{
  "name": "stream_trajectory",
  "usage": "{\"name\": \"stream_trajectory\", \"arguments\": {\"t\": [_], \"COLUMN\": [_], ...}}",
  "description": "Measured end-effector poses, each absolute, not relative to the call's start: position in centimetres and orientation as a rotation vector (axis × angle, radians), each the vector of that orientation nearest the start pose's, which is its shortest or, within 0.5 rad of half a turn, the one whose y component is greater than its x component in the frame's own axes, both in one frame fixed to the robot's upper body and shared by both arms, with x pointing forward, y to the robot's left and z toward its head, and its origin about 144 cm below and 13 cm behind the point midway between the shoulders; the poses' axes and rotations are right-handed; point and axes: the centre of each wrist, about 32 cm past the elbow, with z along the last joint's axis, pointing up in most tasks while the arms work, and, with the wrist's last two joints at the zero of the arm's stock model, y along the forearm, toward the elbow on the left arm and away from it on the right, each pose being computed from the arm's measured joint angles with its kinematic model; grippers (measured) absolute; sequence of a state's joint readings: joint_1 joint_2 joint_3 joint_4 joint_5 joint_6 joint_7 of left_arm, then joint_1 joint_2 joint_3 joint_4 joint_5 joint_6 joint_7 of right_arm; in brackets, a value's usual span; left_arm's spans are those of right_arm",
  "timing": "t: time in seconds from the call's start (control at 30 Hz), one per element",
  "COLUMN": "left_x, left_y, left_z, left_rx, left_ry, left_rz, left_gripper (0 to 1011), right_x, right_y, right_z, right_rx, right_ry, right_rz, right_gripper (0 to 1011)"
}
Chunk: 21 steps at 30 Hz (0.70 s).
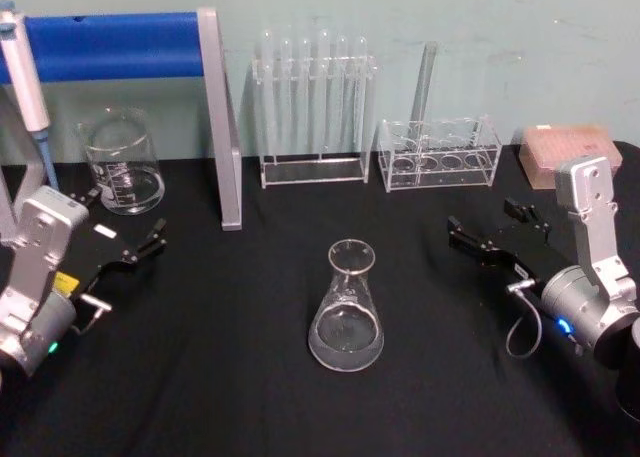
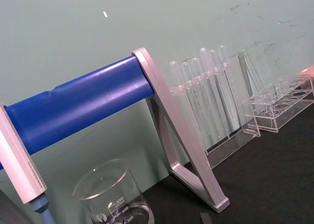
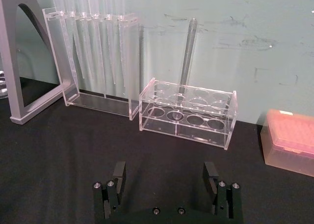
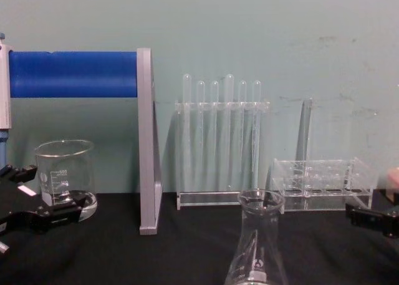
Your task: Grasp the erlenmeyer flask with one hand, shake it three times, then place it back.
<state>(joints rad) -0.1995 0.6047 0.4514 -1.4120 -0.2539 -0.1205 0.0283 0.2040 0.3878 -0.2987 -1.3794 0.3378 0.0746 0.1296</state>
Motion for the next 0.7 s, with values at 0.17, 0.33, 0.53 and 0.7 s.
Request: {"name": "stream_trajectory", "arguments": {"t": [0.17, 0.33, 0.53, 0.7], "left_x": [48.86, 48.86, 48.86, 48.86], "left_y": [30.97, 30.97, 30.97, 30.96], "left_z": [113.98, 113.98, 113.98, 113.98], "left_rx": [0.304, 0.304, 0.304, 0.304], "left_ry": [-0.285, -0.285, -0.285, -0.285], "left_rz": [1.248, 1.248, 1.248, 1.248], "left_gripper": [1001, 1001, 1001, 1001], "right_x": [50.57, 50.56, 50.56, 50.56], "right_y": [-27.58, -27.57, -27.56, -27.55], "right_z": [114.17, 114.18, 114.19, 114.19], "right_rx": [-0.193, -0.193, -0.192, -0.192], "right_ry": [0.048, 0.047, 0.045, 0.045], "right_rz": [-1.24, -1.241, -1.241, -1.241], "right_gripper": [1004, 1004, 1004, 1004]}}
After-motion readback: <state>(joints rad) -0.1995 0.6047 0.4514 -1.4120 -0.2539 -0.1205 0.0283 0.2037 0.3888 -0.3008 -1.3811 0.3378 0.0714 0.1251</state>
